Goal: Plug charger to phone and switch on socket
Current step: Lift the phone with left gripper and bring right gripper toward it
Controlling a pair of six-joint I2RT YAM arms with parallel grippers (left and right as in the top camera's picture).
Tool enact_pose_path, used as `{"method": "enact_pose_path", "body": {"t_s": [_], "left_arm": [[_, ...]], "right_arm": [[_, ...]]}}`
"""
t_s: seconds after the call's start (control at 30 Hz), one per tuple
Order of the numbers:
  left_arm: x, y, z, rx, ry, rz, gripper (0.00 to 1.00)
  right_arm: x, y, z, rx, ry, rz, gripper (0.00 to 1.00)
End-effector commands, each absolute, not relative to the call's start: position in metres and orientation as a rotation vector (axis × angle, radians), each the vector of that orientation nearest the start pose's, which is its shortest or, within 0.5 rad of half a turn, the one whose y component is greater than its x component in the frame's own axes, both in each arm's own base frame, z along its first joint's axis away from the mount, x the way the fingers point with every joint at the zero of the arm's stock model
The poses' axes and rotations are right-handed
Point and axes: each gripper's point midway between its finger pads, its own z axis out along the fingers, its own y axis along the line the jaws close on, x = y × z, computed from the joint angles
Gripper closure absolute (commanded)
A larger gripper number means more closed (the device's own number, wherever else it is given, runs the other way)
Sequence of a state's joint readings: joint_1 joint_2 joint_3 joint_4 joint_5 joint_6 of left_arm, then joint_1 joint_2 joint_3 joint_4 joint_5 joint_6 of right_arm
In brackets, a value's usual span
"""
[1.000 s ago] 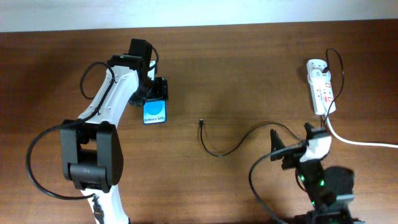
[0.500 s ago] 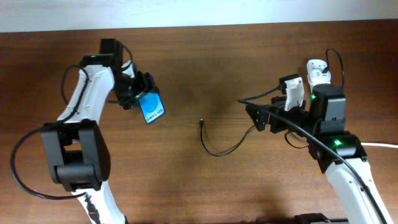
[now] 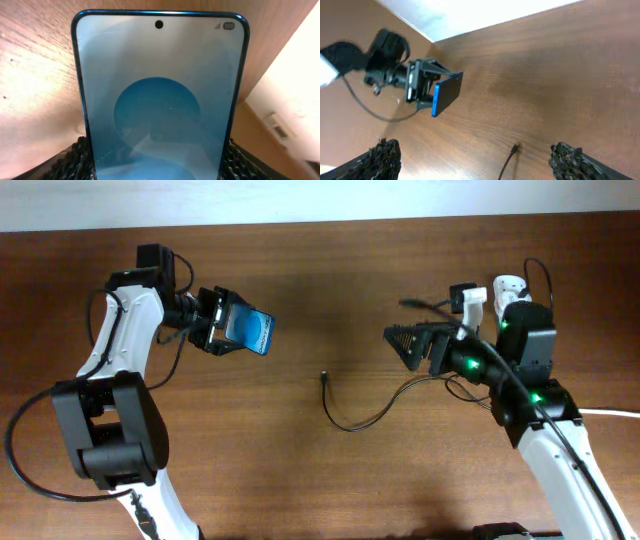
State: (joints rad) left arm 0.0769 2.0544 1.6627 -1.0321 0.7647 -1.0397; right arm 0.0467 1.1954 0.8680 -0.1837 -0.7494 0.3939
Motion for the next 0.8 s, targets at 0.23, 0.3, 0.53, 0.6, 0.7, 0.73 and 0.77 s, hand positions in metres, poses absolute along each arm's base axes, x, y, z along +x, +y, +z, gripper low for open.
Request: {"method": "enact_pose_path", "body": {"t_s": [0.23,0.3,0.53,0.6,0.7,0.73,0.77], "left_arm": [[0.445,-0.104,0.126,-1.665,2.627,-1.33,1.0],[0.45,-0.11,0.128,-1.64,2.617,-1.344,1.0],[0.445,-0.139,0.129,-1.596,2.67,-1.357,1.0],[0.443,-0.148,0.13,-1.58,2.69,-1.357,1.0],[0.441,-0.161,0.13,-1.567,2.708,-1.362,1.0],[0.441,-0.165,0.131,-1.553,2.709,-1.367,1.0],[0.444,-0.17,0.132,-1.524,2.708,-1.374,1.0]], "right_arm": [[0.366,0.136,0.205,0.154,2.219,1.111,0.02],[0.366,0.144,0.203,0.145,2.229,1.082,0.02],[0.371,0.151,0.214,0.223,2.245,1.054,0.01],[0.373,0.149,0.214,0.245,2.239,1.048,0.01],[0.375,0.155,0.218,0.242,2.222,1.061,0.02],[0.375,0.158,0.219,0.243,2.218,1.055,0.02],[0.376,0.163,0.219,0.254,2.215,1.039,0.01]]}}
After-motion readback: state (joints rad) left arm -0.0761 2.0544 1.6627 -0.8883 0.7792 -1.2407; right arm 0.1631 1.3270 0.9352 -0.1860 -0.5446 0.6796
